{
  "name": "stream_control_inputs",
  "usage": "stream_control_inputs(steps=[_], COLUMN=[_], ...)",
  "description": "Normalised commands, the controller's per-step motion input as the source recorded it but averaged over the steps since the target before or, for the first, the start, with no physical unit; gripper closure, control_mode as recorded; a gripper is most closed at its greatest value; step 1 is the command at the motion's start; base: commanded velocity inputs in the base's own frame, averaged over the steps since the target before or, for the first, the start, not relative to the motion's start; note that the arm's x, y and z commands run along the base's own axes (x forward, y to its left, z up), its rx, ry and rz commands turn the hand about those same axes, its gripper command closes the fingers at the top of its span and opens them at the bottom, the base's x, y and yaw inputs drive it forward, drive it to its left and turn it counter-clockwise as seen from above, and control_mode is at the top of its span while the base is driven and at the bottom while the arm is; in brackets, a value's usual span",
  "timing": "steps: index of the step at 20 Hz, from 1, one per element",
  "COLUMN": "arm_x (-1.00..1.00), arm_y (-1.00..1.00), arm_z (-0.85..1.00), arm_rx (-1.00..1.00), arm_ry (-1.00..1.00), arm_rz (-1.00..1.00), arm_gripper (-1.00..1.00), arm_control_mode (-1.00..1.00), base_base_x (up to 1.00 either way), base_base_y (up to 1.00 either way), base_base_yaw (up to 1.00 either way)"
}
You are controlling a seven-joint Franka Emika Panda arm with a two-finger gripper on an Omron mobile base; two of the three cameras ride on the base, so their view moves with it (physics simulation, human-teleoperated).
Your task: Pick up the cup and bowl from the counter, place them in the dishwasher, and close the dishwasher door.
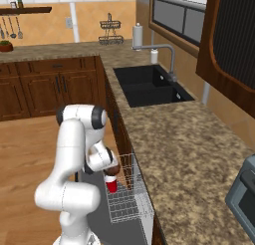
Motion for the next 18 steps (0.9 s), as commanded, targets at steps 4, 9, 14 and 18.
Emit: stream_control_inputs(steps=[4, 9, 14, 18], arm_x=[0.51, 0.24, 0.19, 0.05], arm_y=[-0.33, -0.53, -0.29, 0.03], arm_z=[-0.36, -0.33, -0.32, -0.91], arm_rx=[-0.01, -0.01, 0.00, 0.00], arm_ry=[0.00, 0.00, 0.03, 0.26], arm_rz=[-0.01, -0.02, 0.00, 0.00], arm_gripper=[1.00, 1.00, 1.00, -1.00], arm_control_mode=[-1.00, -1.00, -1.00, -1.00], base_base_x=[0.00, 0.00, 0.00, 0.00], base_base_y=[0.00, 0.00, 0.00, 0.00], base_base_yaw=[0.00, 0.00, 0.00, 0.00])
